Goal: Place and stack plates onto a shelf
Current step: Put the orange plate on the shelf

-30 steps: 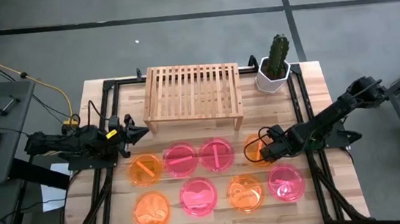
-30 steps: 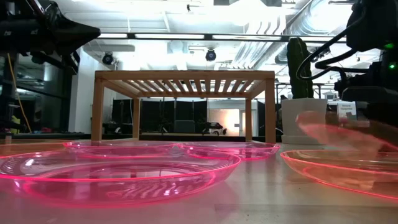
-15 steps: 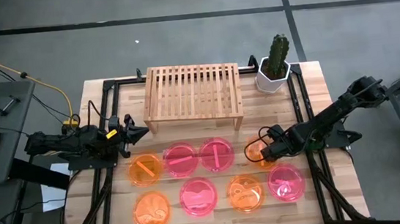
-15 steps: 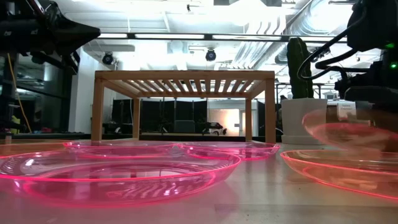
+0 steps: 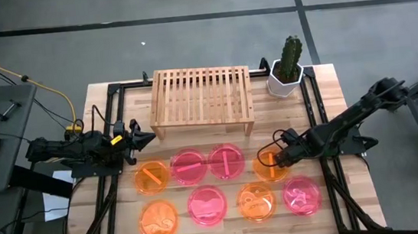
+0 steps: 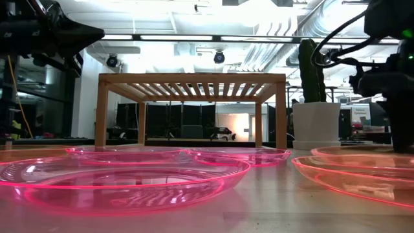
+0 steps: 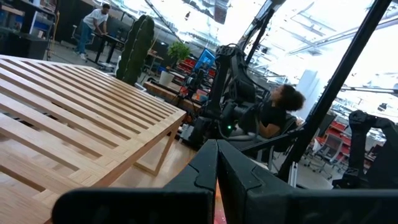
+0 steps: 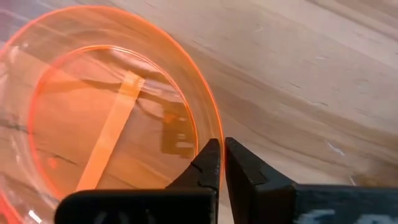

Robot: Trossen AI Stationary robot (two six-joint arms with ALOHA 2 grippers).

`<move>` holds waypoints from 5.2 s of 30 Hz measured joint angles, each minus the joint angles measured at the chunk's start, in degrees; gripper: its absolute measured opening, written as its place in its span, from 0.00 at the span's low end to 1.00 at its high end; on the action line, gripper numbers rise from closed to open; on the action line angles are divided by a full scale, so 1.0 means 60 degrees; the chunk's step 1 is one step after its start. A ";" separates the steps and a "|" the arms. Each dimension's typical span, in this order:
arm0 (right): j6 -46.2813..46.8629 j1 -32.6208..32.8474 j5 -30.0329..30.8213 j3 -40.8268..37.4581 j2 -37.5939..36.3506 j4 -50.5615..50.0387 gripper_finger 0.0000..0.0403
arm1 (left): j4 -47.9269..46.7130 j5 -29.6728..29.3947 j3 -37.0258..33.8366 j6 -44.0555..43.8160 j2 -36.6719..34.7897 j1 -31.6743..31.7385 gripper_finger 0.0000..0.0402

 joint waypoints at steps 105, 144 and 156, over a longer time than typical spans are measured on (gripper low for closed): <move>-0.3584 -0.0144 -0.0286 0.0018 -0.2544 0.2609 0.00 | 0.0100 -0.0222 0.0000 0.0171 -0.0004 0.0004 0.00; -0.7322 -0.7354 0.0835 0.1486 -0.1387 0.7554 0.00 | 0.0204 -0.0304 0.0000 0.0572 -0.0001 0.0002 0.00; -0.7444 -0.8013 0.1017 0.1486 -0.0105 0.8334 0.05 | 0.0206 -0.0299 0.0000 0.0572 -0.0002 0.0000 0.00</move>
